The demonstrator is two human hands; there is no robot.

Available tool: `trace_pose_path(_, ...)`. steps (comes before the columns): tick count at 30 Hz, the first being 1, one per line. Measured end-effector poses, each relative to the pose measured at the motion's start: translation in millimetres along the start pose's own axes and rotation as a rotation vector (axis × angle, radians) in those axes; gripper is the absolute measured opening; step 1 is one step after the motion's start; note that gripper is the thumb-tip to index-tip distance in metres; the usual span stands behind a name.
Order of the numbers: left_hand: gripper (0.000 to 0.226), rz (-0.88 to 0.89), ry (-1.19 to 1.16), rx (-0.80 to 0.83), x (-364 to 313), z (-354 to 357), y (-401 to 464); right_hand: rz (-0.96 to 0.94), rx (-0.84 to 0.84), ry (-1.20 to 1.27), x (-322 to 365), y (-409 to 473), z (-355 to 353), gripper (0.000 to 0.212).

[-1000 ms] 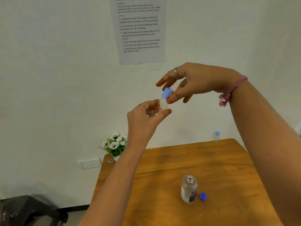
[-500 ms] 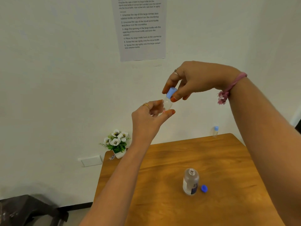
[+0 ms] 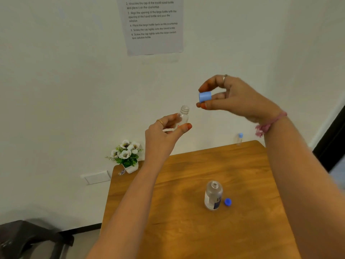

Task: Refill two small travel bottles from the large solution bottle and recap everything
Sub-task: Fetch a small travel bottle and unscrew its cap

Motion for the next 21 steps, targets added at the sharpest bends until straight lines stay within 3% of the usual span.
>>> trace_pose_path(4,0.046,-0.049,-0.017,0.021,23.2,9.2,-2.0,0.071,-0.195,0.188,-44.2,-34.5,17.8,0.038)
trace_pose_path(9,0.046,-0.101,-0.008,0.026,56.9,23.4,-6.2,0.188,-0.38,0.23,-98.9,-79.4,36.8,0.032)
trace_pose_path(15,0.044,-0.186,-0.037,0.113,117.9,49.3,-33.2,0.354,-0.452,0.303,-150.2,-136.2,67.4,0.029)
trace_pose_path(21,0.041,-0.322,0.124,0.184,213.9,83.6,-73.6,0.572,-0.421,0.202,-209.5,-210.9,109.8,0.028)
Point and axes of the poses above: each hand's wrist, its own y-axis towards the middle knuckle, its own z-axis out of the palm, x = y × z, the point moved 8 cm from there along y, towards the middle knuckle, and after that the axes turned 14 degrees about -z, right-handed, at the moved point
